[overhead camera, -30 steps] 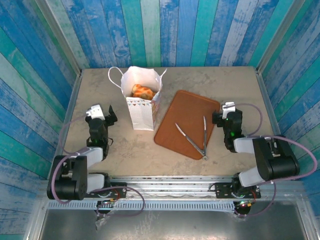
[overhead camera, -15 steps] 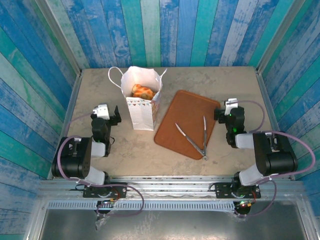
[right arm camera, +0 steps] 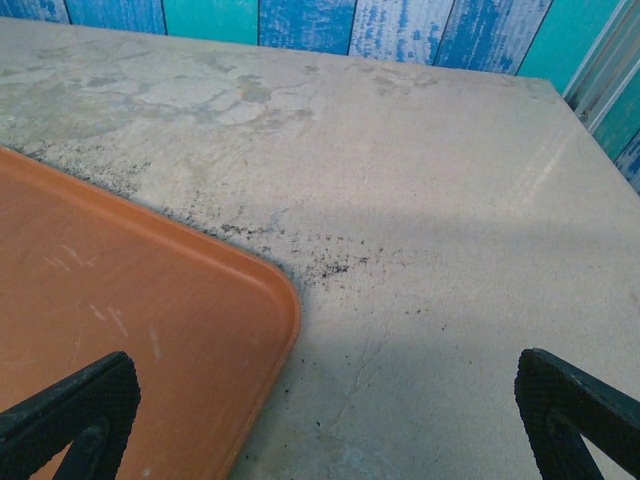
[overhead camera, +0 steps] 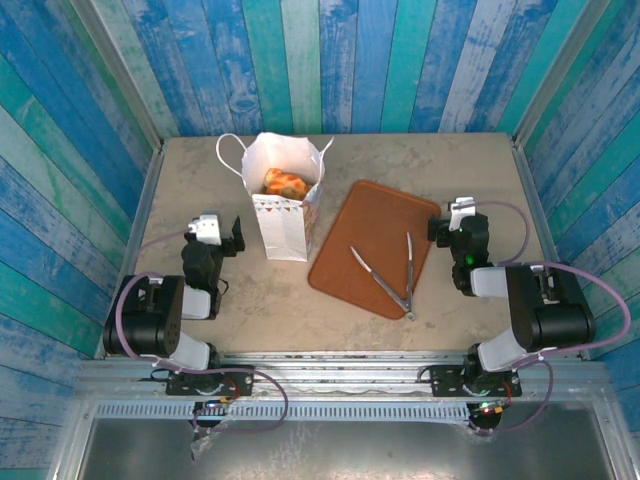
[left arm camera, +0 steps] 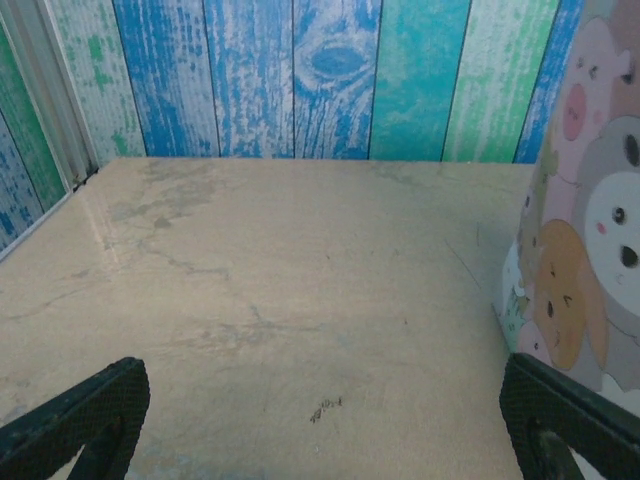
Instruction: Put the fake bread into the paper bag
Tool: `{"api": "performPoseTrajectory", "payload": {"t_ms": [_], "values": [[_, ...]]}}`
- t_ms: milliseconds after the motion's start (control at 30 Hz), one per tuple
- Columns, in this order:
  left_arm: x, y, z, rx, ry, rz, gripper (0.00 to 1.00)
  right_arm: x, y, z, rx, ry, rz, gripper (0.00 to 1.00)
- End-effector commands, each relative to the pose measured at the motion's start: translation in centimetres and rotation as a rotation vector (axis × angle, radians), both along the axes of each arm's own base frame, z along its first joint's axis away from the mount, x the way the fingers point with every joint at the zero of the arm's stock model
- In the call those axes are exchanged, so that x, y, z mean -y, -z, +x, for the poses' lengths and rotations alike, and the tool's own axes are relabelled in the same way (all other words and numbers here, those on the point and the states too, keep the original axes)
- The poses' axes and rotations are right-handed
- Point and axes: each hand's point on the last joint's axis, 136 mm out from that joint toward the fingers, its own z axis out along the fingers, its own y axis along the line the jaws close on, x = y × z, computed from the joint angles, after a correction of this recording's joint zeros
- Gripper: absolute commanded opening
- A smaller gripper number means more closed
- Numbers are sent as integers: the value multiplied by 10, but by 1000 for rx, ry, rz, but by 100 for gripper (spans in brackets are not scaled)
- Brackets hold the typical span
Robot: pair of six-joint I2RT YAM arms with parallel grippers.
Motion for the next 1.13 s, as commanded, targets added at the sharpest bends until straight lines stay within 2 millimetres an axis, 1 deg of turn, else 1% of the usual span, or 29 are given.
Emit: {"api": "performPoseTrajectory", "payload": {"t_ms": [0,100,367,500,1100], "values": [[-10,1,13,-29,-49,-9,94,-1,-5,2,12,-2,14,100],[-14,2,11,-26,-69,-20,94,-1,-5,2,12,-3,14,100],[-14,2,13,-30,-71,-12,94,-1,-5,2,13,-3,13,100],[-8,3,14,-40,-39,2,94,-1,-6,2,14,-3,13,100],[-8,3,14,-40,-40,2,94,-1,-6,2,13,-3,13,100]]}}
